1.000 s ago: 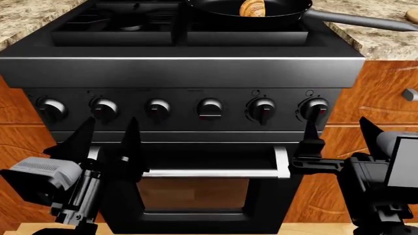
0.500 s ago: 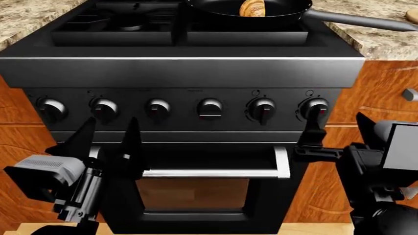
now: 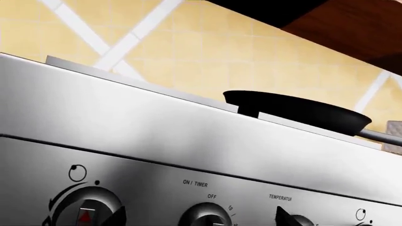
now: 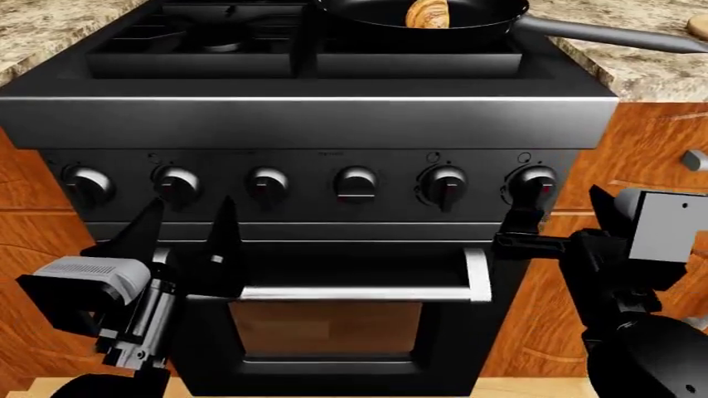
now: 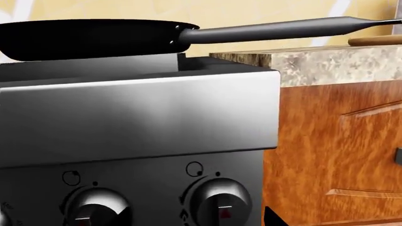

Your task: Pick the croissant and place it on the pan. Then turn on the stove to warm the croissant.

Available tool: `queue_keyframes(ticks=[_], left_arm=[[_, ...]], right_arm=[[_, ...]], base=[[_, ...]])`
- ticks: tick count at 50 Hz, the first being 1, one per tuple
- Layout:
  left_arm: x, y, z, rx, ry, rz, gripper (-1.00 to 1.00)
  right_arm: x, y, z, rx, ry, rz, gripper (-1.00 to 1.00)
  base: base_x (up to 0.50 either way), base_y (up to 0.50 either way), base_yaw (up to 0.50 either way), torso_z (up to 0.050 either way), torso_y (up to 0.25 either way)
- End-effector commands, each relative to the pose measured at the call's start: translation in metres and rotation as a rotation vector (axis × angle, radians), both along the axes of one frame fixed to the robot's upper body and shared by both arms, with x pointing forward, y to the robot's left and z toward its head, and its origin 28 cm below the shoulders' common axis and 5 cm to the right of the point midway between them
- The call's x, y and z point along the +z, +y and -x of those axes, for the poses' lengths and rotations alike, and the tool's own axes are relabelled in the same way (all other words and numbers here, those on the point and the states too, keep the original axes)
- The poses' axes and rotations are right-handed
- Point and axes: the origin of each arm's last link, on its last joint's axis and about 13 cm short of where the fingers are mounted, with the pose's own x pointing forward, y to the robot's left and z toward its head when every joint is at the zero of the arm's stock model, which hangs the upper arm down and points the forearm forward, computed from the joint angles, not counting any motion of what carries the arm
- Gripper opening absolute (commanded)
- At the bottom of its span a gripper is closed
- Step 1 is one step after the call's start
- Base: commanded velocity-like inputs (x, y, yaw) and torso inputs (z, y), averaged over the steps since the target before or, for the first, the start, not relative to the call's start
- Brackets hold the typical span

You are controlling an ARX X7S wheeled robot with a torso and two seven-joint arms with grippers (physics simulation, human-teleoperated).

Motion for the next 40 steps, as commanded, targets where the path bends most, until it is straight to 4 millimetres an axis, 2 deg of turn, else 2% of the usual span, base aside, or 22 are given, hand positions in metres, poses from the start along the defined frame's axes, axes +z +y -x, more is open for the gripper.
queue_keyframes(ticks=[1, 15, 40], left_arm=[[-0.001, 0.000, -0.003, 0.008, 0.007, -0.001, 1.00], [-0.001, 0.000, -0.003, 0.009, 0.009, 0.000, 1.00], [-0.001, 0.001, -0.003, 0.010, 0.008, 0.001, 1.00]], right_arm=[[-0.003, -0.004, -0.011, 0.002, 0.018, 0.014, 1.00], [-0.009, -0.011, -0.015, -0.036, 0.064, 0.096, 1.00], [-0.013, -0.017, -0.025, -0.031, 0.090, 0.095, 1.00]], base=[[0.00, 0.00, 0.00, 0.000, 0.000], [0.00, 0.00, 0.00, 0.000, 0.000], [0.00, 0.00, 0.00, 0.000, 0.000]])
